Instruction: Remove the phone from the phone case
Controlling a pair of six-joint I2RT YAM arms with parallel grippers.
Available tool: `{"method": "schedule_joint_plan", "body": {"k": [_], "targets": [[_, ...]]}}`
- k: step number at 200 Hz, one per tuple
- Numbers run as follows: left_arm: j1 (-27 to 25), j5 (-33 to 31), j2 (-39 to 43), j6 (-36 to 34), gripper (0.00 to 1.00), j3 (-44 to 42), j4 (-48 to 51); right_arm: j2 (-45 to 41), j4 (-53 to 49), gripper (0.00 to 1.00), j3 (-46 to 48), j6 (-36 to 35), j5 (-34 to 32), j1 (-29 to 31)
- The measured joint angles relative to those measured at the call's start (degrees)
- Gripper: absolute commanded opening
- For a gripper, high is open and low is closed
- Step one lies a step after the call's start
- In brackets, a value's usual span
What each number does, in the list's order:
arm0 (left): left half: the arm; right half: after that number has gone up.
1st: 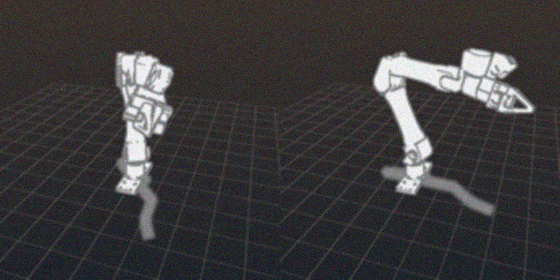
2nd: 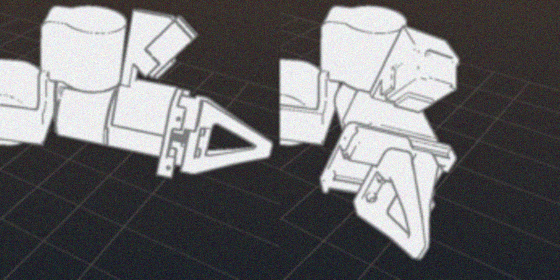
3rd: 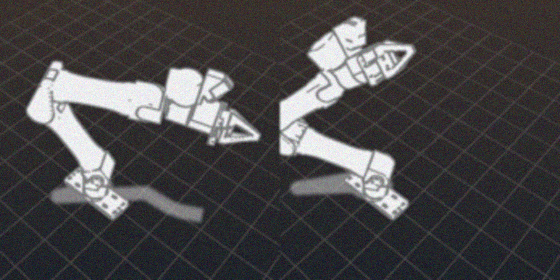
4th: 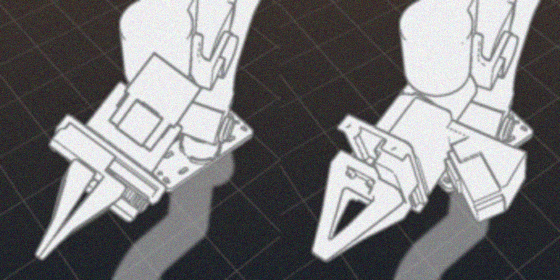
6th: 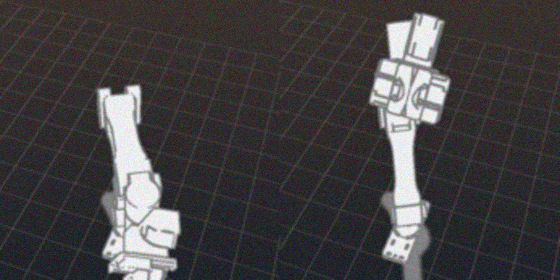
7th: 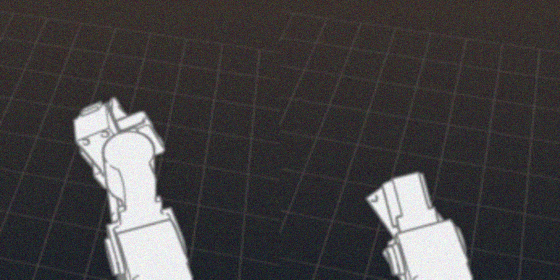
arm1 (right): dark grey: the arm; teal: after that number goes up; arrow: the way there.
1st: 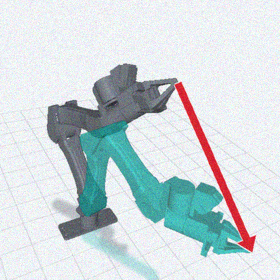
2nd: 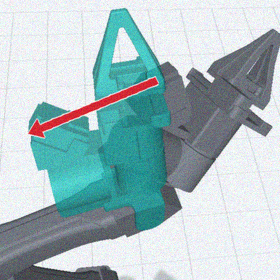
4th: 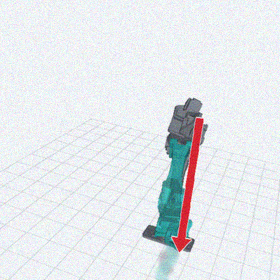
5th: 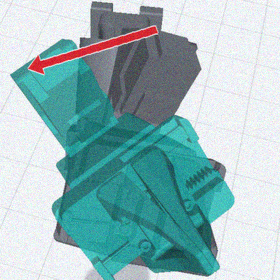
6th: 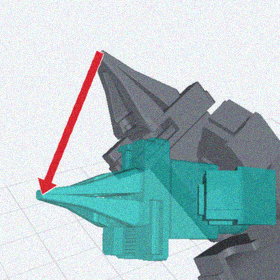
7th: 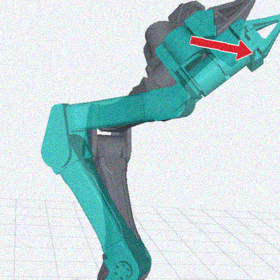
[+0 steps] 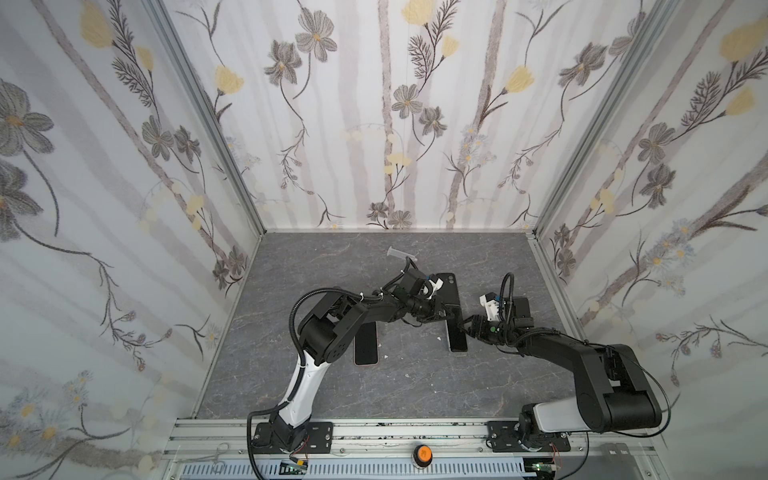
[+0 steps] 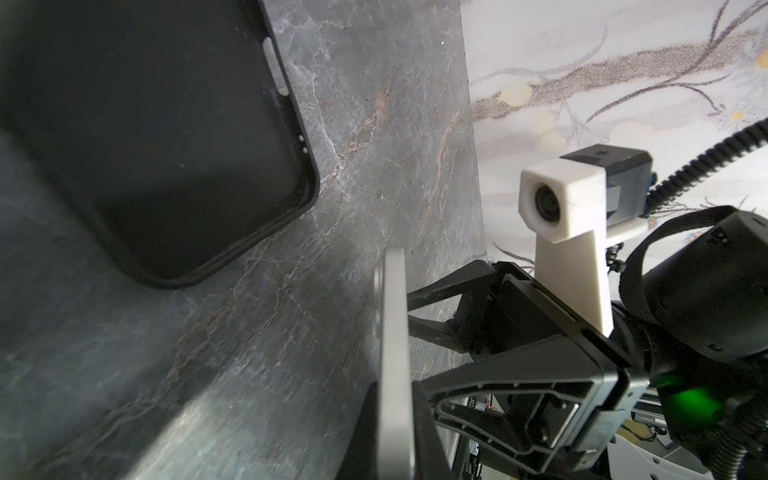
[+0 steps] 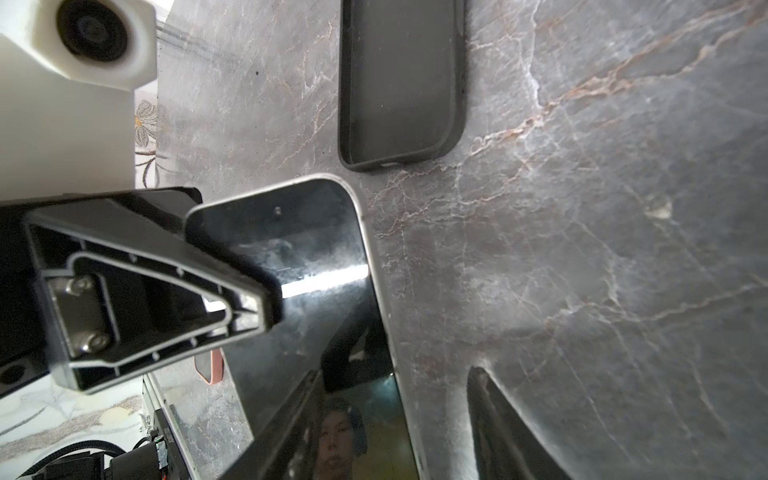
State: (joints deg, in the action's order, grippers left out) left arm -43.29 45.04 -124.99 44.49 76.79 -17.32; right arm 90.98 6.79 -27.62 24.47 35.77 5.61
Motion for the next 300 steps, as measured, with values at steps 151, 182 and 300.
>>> {"method": "schedule_joint_plan", "body": {"k": [151, 182, 300], "targets": [[0.9, -4.5, 0.6, 0.7, 0.51, -6.0, -2.0, 3.6, 3.0, 0.54, -0.2, -0.5, 0.1, 0.0], [1.4, -5.8, 2.0, 0.4, 0.56, -8.0, -3.2, 3.4, 2.0, 0.54, -0.6, -0.6, -0.7, 0.0], [-2.0, -14.4, 7.0, -2.6, 0.34, -12.4, 2.1, 5.4, -1.3, 0.39, -3.5, -2.0, -2.5, 2.2]]}}
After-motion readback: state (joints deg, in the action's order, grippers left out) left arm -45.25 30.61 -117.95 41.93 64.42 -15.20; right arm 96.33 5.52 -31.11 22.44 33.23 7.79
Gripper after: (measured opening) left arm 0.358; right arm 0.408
